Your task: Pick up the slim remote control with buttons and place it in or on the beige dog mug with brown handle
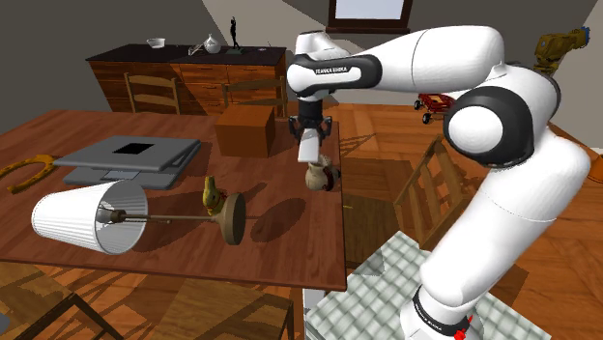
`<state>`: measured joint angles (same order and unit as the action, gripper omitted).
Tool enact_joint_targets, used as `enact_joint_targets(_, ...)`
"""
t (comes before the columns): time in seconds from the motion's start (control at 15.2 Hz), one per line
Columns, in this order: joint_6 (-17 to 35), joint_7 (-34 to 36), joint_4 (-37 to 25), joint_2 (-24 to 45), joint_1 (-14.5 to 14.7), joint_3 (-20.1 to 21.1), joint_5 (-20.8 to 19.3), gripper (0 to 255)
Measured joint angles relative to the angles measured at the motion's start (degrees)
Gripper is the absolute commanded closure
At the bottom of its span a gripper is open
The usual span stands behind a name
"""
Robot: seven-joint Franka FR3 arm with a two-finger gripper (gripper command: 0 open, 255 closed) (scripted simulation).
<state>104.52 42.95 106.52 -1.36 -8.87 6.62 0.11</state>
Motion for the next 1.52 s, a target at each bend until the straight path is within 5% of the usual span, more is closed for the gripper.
enact_joint_targets(0.4, 1.8, -6.5, 6.4, -4.6, -3.0, -3.4, 0.1, 255)
enact_joint_targets(1.52, 11.4, -6.7, 14.5, -3.1, -3.1, -3.5, 0.0, 255)
